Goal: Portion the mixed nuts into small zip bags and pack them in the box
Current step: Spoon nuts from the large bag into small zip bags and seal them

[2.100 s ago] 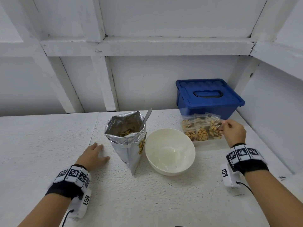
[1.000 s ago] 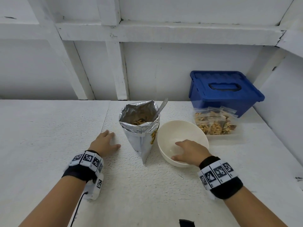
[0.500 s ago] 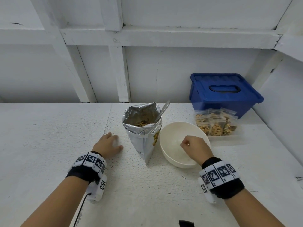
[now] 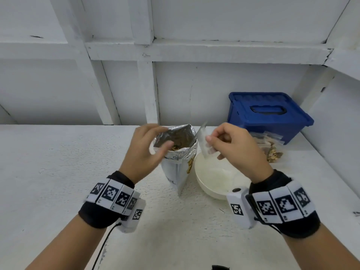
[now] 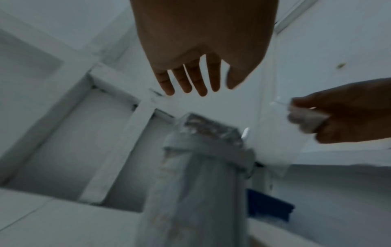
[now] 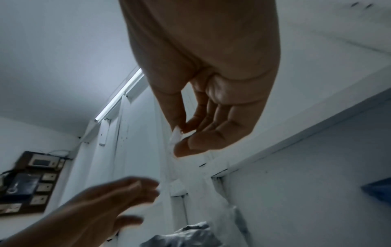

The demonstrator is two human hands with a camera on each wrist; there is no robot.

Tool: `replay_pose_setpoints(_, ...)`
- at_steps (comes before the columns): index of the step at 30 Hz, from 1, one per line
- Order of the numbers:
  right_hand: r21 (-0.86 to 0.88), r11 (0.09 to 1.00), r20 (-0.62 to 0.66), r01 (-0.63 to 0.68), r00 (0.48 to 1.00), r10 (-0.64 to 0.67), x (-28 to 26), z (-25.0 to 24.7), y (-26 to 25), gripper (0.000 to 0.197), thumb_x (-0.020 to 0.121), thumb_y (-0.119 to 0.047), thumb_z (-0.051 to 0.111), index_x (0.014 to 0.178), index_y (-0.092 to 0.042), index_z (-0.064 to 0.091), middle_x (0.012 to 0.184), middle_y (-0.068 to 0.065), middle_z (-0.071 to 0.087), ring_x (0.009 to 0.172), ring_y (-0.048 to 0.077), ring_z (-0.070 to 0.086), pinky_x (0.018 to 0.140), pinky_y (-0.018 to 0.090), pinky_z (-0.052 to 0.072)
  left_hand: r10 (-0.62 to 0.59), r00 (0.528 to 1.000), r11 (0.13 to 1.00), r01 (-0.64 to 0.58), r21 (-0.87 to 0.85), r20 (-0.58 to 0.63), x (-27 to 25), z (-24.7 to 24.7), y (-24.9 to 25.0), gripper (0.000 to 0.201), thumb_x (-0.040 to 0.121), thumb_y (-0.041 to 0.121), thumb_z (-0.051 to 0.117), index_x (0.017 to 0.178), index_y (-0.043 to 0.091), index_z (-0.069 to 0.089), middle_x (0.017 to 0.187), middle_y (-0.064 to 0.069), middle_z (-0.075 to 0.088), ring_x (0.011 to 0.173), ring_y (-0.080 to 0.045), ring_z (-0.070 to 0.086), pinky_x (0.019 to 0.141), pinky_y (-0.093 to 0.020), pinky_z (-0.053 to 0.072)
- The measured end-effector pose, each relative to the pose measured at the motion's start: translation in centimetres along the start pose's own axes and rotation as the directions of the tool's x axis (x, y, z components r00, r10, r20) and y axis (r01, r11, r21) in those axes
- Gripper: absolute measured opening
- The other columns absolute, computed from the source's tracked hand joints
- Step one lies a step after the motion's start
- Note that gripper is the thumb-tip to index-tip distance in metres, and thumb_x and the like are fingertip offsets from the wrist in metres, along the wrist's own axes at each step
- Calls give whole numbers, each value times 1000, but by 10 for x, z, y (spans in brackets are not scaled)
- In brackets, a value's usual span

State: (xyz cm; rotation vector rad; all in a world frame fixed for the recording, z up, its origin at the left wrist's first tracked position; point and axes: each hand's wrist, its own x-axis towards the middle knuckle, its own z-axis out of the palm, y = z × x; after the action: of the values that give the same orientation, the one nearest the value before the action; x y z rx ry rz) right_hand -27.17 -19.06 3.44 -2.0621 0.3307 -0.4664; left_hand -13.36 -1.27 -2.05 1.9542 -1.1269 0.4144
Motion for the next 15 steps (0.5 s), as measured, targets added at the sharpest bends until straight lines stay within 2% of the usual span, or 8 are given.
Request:
replay_pose_setpoints(3,62,998,39,18,999,-20,0,15,-10,13,88,-21,60,76,-19,55,78,12,67,72,25,65,61,35,55,107,970,993,-96,-61,218,8,-2,23,78,71,64,58,130,15,49,126,4,46,121,-9,36,104,-28,33)
replay_pose_setpoints(6,126,992,36,16,999,-21,-2,27,-12,14,87,-21,61,75,-19,56,77,15,66,75,32,63,68,46,54,105,960,994,-91,-65,258,12,0,32,89,63,69,59,134,17,45,129,4,48,121,-2,35,104,-34,36)
replay_pose_setpoints(8,159,987,28,15,999,-20,-4,31,-14,13,87,-21,62,75,-19,58,74,13,65,72,30,61,69,49,55,106,959,993,-87,-83,261,14,0,34,85,64,66,62,131,16,47,121,9,51,112,-5,47,97,-41,45)
replay_pose_setpoints(10,186,982,32,19,999,-26,-5,32,-15,13,87,-20,61,75,-17,59,70,9,62,67,23,58,69,50,55,106,961,992,-84,-95,254,13,0,35,81,66,64,62,128,13,49,113,11,54,102,-5,53,90,-39,48)
replay_pose_setpoints(13,196,980,58,23,998,-35,-6,32,-14,14,91,-19,55,80,-15,63,75,15,62,71,26,59,71,53,54,122,963,991,-103,-89,239,11,-3,35,76,69,61,63,126,13,51,111,9,57,99,-5,52,90,-36,46)
replay_pose_setpoints(15,208,978,103,16,994,-38,-7,31,-14,15,91,-13,55,81,-20,65,78,11,63,74,20,60,72,49,56,133,964,990,-115,-87,229,10,-5,36,73,70,60,63,125,13,52,106,11,54,95,-3,50,89,-26,43)
